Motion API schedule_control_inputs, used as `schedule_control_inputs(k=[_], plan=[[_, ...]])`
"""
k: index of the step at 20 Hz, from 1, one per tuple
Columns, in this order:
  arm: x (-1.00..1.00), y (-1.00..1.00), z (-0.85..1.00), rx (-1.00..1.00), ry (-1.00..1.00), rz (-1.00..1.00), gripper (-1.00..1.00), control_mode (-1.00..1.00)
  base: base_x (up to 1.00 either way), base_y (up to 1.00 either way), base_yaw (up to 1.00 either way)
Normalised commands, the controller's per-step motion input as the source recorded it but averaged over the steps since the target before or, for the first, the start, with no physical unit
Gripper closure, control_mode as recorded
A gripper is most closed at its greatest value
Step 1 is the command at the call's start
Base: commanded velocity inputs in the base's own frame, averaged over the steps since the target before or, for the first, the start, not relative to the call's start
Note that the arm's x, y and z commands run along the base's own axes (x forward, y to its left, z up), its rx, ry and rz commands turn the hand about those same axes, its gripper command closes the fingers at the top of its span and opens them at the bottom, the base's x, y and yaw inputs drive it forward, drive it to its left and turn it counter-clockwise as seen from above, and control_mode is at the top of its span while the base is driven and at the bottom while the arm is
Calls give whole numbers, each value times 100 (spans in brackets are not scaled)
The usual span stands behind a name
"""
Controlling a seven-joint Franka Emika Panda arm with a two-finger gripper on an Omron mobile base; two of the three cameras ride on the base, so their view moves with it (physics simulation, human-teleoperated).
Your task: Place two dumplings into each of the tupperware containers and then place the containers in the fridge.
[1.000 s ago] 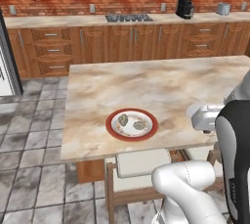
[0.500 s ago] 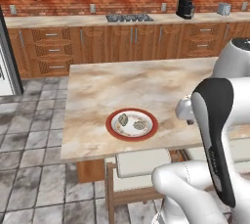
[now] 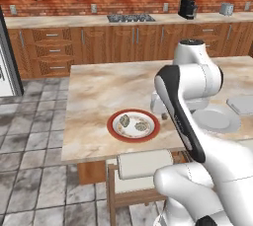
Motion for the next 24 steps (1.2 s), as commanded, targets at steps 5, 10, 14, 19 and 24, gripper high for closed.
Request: schedule_control_inputs(k=[5,10,14,19,24], plan=[[93,-3,-90,0,4,9,-100,-100,0,0,0],[80,0,-88,0,0,9,-100,-100,0,0,0],[92,0,-71,0,0,5,-100,-100,0,0,0],[83,16,-57,0,2,1,-100,-100,0,0,0],[80,16,-54,0,5,1,-100,-100,0,0,0]])
